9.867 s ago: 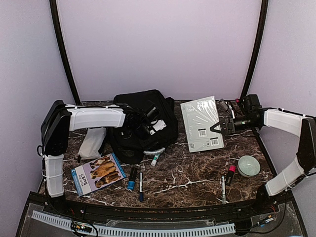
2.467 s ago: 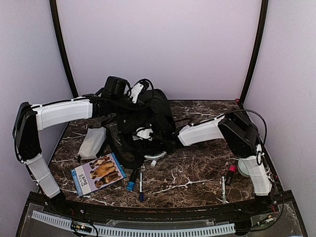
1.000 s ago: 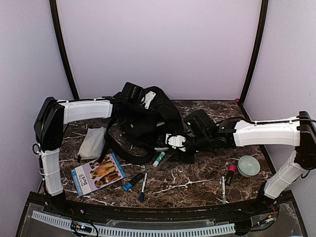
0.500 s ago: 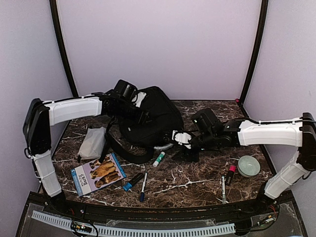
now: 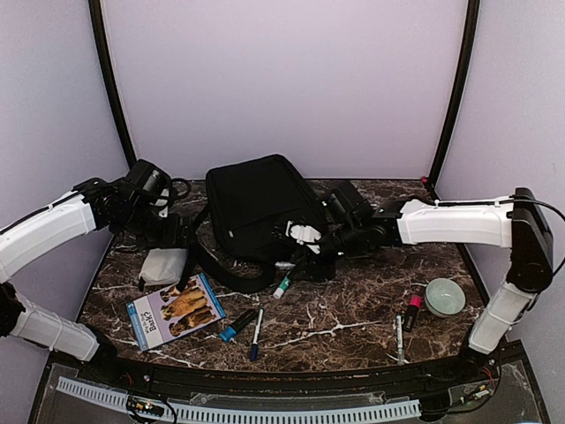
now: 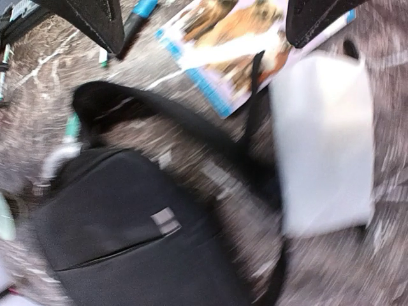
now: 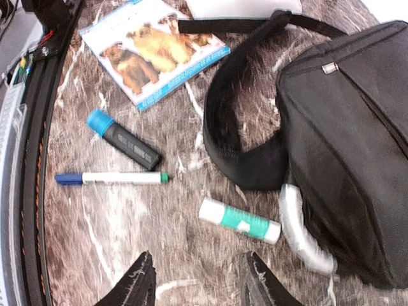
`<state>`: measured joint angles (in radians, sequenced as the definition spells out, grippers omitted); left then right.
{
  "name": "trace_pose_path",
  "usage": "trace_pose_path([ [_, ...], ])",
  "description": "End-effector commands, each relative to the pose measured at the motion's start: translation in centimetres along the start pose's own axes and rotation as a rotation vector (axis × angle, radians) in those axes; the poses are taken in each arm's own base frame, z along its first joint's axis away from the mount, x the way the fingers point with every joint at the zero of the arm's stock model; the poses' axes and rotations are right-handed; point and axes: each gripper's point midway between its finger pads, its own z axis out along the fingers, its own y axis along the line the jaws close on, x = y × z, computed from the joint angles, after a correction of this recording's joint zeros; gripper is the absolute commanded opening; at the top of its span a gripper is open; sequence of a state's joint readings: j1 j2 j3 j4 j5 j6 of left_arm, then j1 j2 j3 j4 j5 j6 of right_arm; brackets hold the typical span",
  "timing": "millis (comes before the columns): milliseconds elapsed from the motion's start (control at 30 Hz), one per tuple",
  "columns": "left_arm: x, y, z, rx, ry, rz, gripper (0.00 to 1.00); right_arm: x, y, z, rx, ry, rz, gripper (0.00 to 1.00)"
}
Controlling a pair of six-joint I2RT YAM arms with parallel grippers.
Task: Pack the student bag
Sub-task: Adjust the book at the center of the board.
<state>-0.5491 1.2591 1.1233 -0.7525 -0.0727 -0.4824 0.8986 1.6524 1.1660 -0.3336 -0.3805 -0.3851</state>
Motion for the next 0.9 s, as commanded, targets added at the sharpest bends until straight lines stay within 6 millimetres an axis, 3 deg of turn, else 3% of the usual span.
trace_pose_path([
  [0,5.5,5.5,-0.8,-0.122,0.142,-0.238,0.94,-3.3,1.3,1.4,-0.072,-0.017,0.019,0.45],
  [167,9.3,7.5,0.3,-0.081,0.241,-0.378,0.95,-6.5,2.5,4.4,-0.09,-0.02,0.006,0.47],
  [300,12.2,10.1,1.2,-0.219,0.356,-0.418,0.94,-8.0,3.4,8.2,-0.122,-0.008,0.045,0.49],
  [400,14.0,10.1,1.9,-0.208,0.392,-0.507,0.94,-7.5,4.3,11.8,-0.158,0.047,0.066,0.5],
  [567,16.4,11.5,2.5,-0.255,0.408,-0.565,0.95,-7.9,5.1,15.6,-0.199,0.073,0.103,0.5],
  [867,18.1,10.9,4.1,-0.214,0.458,-0.641,0.96,-8.5,4.2,20.2,-0.188,0.09,0.12,0.5],
])
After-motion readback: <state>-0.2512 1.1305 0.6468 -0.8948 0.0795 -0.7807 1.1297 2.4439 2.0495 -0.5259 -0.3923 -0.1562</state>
